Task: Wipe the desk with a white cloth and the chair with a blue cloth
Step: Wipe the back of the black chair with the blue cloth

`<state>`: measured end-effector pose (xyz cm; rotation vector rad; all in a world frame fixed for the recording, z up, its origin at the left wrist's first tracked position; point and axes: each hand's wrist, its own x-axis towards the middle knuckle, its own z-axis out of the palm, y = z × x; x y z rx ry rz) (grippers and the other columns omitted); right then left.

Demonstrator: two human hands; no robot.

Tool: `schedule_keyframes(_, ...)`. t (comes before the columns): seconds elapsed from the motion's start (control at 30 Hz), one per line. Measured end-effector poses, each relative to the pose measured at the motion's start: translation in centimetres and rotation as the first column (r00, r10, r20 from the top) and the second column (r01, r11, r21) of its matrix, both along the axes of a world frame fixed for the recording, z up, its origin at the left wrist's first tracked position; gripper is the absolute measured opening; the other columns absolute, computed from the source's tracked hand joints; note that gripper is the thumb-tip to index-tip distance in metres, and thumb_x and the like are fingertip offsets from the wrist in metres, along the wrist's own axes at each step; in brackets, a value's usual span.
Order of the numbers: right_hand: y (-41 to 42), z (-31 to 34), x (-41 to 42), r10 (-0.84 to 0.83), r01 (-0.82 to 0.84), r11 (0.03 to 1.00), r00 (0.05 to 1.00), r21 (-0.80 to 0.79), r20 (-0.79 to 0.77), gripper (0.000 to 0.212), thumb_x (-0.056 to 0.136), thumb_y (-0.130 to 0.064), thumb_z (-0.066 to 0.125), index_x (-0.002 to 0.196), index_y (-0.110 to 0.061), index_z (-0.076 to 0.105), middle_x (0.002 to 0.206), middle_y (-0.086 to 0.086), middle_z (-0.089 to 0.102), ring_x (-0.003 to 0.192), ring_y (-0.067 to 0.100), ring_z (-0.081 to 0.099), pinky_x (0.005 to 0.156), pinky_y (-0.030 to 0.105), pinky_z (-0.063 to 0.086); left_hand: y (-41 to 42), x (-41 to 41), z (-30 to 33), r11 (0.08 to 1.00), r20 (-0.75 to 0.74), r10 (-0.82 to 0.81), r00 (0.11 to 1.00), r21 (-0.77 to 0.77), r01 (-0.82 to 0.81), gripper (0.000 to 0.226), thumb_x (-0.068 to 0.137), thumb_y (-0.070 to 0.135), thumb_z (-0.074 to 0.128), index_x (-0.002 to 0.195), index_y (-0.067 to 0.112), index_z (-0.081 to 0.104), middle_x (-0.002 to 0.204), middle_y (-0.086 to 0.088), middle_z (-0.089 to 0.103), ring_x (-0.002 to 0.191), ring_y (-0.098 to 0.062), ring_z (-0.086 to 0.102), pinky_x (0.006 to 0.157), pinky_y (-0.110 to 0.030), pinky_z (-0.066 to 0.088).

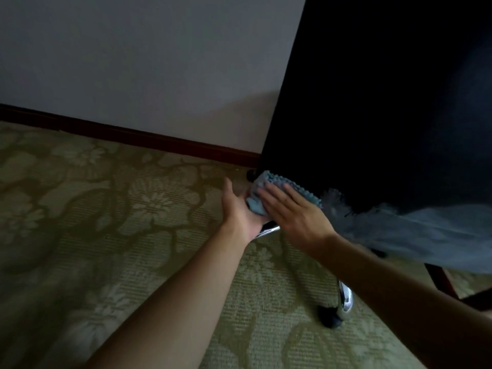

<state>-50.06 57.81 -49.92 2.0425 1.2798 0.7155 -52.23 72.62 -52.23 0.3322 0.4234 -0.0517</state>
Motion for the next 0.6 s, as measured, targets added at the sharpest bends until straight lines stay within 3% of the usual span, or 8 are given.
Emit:
schedule_keyframes(0.07, -1.1, -0.4, 0.4, 0.01, -0.01, 0.998, 1.0, -0.06, 0.011, 0.055, 0.095, -0.022, 0.03, 0.149, -0.01, 0.031, 0.157, 0.004, 0.026, 0.145, 0.022, 0.022, 0.119, 0.039, 0.018, -0.9, -0.5, -0.5, 0.997, -0.003, -0.022, 1.0, -0.073, 0.022, 0.084, 0.09, 0.076, 0.027, 0.136, 0.011, 0.053, 0.129, -0.022, 0.061, 0.119, -0.036, 0.059, 0.099, -0.05, 0.046)
schedule_keyframes(0.13, -0.8, 0.7, 1.2, 0.018, -0.015, 0.992, 0.999, -0.128, 0.027, 0.059, 0.095, -0.025, 0.021, 0.152, -0.008, 0.02, 0.16, 0.005, 0.018, 0.147, 0.022, 0.013, 0.12, 0.041, 0.008, -2.3, -0.8, -0.7, 0.996, -0.006, -0.001, 1.0, -0.094, 0.0, 0.082, 0.09, 0.076, 0.028, 0.133, 0.012, 0.056, 0.126, -0.022, 0.064, 0.116, -0.034, 0.06, 0.091, -0.048, 0.048)
schedule_keyframes(0.27, 3.0, 3.1, 2.1, 0.007, -0.004, 0.997, 1.0, -0.082, 0.03, 0.063, 0.092, -0.024, 0.011, 0.151, -0.006, 0.019, 0.16, 0.007, 0.018, 0.149, 0.024, 0.009, 0.117, 0.043, -0.004, -3.4, -0.5, -0.4, 0.987, 0.004, 0.051, 0.999, -0.15, -0.05, 0.074, 0.091, 0.07, 0.034, 0.13, 0.013, 0.059, 0.127, -0.014, 0.064, 0.122, -0.029, 0.058, 0.086, -0.046, 0.049)
schedule_keyframes(0.37, 4.0, 1.9, 1.6, -0.034, 0.033, 0.998, 0.999, -0.052, -0.01, 0.062, 0.095, -0.026, 0.013, 0.152, -0.002, 0.012, 0.162, 0.009, 0.011, 0.149, 0.026, 0.001, 0.115, 0.043, -0.012, -4.4, 0.1, -0.1, 0.972, 0.038, 0.212, 0.976, -0.108, -0.207, 0.059, 0.102, 0.054, 0.024, 0.146, 0.02, 0.042, 0.152, 0.003, 0.044, 0.134, -0.012, 0.047, 0.078, -0.025, 0.056)
schedule_keyframes(0.43, 2.2, 1.1, 1.0, -0.035, 0.034, 0.999, 0.999, -0.015, -0.022, 0.059, 0.097, -0.027, 0.016, 0.152, -0.004, 0.015, 0.161, 0.006, 0.014, 0.149, 0.024, 0.006, 0.117, 0.042, -0.006, -5.6, 0.3, -0.5, 0.954, 0.014, 0.263, 0.965, -0.151, -0.258, 0.055, 0.103, 0.054, 0.022, 0.147, 0.024, 0.038, 0.152, 0.01, 0.041, 0.129, -0.002, 0.049, 0.078, -0.019, 0.053)
schedule_keyframes(0.5, -1.0, 0.3, 0.5, -0.021, 0.019, 0.999, 0.999, -0.038, -0.035, 0.058, 0.097, -0.026, 0.022, 0.151, -0.005, 0.02, 0.16, 0.006, 0.019, 0.148, 0.023, 0.012, 0.12, 0.041, 0.002, -7.1, 0.0, -0.8, 0.977, -0.061, 0.152, 0.987, -0.143, -0.159, 0.065, 0.096, 0.066, 0.026, 0.128, 0.02, 0.058, 0.133, -0.002, 0.063, 0.112, -0.014, 0.065, 0.083, -0.029, 0.051)
schedule_keyframes(0.53, -2.7, 0.1, 0.3, -0.019, 0.017, 0.999, 0.999, -0.049, -0.043, 0.058, 0.097, -0.025, 0.026, 0.151, -0.005, 0.023, 0.159, 0.006, 0.022, 0.148, 0.023, 0.016, 0.121, 0.04, 0.008, -7.8, -0.2, -0.9, 0.982, -0.067, 0.094, 0.993, -0.156, -0.103, 0.072, 0.093, 0.071, 0.024, 0.12, 0.017, 0.064, 0.126, -0.009, 0.067, 0.109, -0.022, 0.066, 0.087, -0.033, 0.05)
schedule_keyframes(0.6, -7.1, 0.6, 0.3, 0.012, -0.012, 1.0, 0.999, 0.006, -0.042, 0.054, 0.095, -0.021, 0.033, 0.148, -0.008, 0.035, 0.155, 0.006, 0.033, 0.144, 0.02, 0.027, 0.12, 0.038, 0.021, -9.9, 0.0, -0.8, 0.992, -0.123, 0.082, 0.989, -0.088, -0.093, 0.076, 0.093, 0.072, 0.023, 0.123, 0.016, 0.063, 0.128, -0.015, 0.064, 0.116, -0.028, 0.061, 0.095, -0.036, 0.047)
